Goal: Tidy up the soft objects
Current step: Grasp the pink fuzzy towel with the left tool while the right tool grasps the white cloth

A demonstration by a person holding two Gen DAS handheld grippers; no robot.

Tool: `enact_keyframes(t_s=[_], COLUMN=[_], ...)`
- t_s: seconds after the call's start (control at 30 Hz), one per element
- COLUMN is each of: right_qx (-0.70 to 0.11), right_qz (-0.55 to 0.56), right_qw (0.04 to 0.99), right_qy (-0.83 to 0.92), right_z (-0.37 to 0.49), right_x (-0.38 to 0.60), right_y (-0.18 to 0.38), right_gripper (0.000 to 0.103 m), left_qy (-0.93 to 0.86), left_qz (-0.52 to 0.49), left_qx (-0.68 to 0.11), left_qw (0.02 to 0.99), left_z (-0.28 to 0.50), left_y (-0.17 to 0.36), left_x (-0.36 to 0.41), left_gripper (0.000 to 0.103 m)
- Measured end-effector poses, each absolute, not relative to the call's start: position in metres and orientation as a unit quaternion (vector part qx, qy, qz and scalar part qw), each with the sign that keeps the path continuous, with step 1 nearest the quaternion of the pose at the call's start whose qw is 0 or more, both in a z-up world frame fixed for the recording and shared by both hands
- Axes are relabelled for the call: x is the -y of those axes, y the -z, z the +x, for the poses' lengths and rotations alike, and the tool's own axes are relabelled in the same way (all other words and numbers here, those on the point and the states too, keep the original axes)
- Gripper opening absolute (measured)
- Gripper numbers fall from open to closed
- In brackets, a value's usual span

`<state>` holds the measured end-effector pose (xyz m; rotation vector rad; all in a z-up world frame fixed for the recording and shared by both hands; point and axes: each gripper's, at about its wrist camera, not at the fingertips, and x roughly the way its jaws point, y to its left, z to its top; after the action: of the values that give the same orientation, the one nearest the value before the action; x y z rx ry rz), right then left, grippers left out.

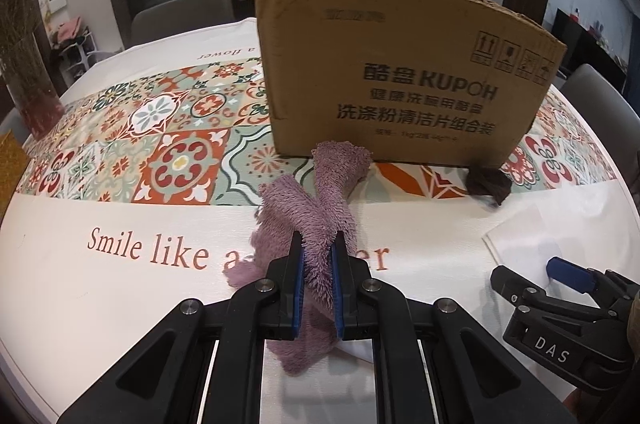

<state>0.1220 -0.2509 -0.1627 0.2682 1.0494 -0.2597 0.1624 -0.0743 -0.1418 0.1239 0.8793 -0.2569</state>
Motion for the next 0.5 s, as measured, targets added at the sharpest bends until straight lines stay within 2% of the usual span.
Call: enact_keyframes(t_s=[0.5], right_qx=[-0.494], right_qz=[0.079], right_qw=[0.855], right_qy=[0.137], right_z=[0.127], right_x=[0.24], right_y=[0.165], right_gripper=[0.074], left_qy=[0.127], left_qz=[0.063], left_qx=[-0.439], left_qw=[0.887], left_z=[0.17], left_y=[0.155], left_x=[0.075], left_gripper=[0.013])
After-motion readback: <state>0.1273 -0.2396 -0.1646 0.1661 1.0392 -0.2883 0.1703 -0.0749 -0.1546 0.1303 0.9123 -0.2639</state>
